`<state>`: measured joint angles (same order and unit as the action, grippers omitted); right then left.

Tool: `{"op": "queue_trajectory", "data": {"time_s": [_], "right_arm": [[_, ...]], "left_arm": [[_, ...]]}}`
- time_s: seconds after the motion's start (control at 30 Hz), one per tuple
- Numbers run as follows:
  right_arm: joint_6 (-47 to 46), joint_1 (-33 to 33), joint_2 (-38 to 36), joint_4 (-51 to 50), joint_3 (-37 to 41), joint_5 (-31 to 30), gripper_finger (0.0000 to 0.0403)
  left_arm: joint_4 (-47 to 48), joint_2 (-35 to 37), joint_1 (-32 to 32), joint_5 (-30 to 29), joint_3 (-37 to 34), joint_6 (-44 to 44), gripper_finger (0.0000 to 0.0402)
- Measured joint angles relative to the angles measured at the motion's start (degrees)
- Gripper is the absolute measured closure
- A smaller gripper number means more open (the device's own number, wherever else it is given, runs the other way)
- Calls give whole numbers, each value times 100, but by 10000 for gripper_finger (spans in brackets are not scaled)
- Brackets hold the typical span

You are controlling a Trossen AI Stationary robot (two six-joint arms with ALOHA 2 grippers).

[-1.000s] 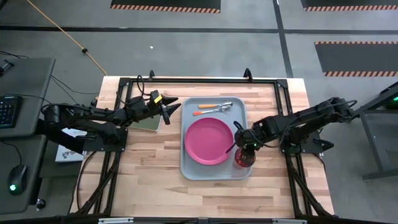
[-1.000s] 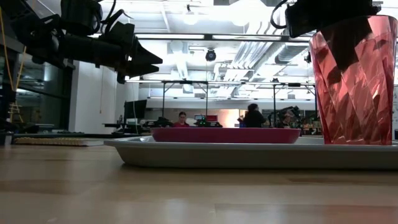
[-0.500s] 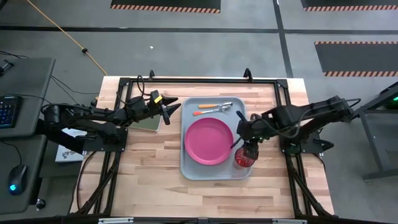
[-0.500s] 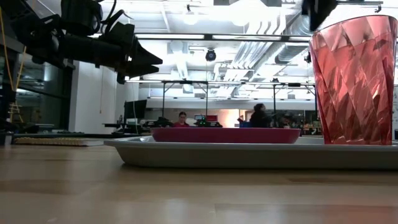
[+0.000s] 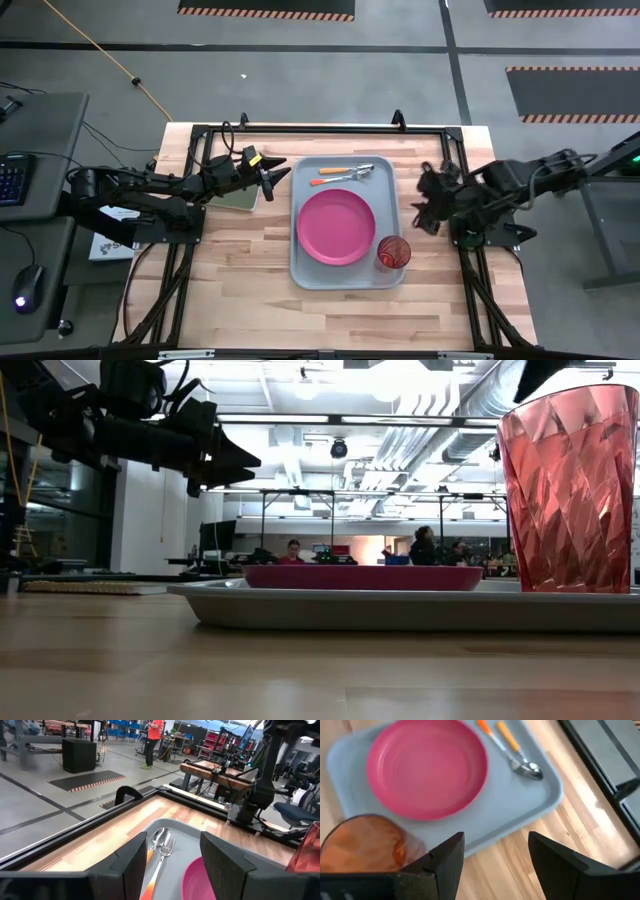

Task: Pick and place plate/cup/fork/spoon on tray
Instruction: Return to Home Position

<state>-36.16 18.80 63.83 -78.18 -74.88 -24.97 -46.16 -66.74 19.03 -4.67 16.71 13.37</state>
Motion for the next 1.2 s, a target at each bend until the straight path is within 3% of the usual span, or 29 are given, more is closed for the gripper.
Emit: {"op": "queue_trajectory", "data": {"time_s": [0.17,0.33,0.5,0.6,0.73,0.97,1.2], "right_arm": [[-231,-1,-1222,955,1198,-562,190],[1105,-122,-2199,3896,2934,-1039,190],[3170,-670,-2342,7647,4457,-370,190],[3721,-1171,-2162,9083,4957,253,190],[3744,-1945,-1980,9513,5122,628,190],[3617,-3159,-1973,9037,5144,1675,190],[3605,-3566,-1973,8728,5144,2363,190]], "left_arm": [[-29,2,2,0,0,2,230],[-45,0,0,0,0,8,230],[-113,2,0,3,0,11,230],[-217,0,2,72,0,11,230],[-471,1,2,431,0,4,230],[-583,2,0,585,0,-144,230],[-378,354,0,758,0,-151,230]]}}
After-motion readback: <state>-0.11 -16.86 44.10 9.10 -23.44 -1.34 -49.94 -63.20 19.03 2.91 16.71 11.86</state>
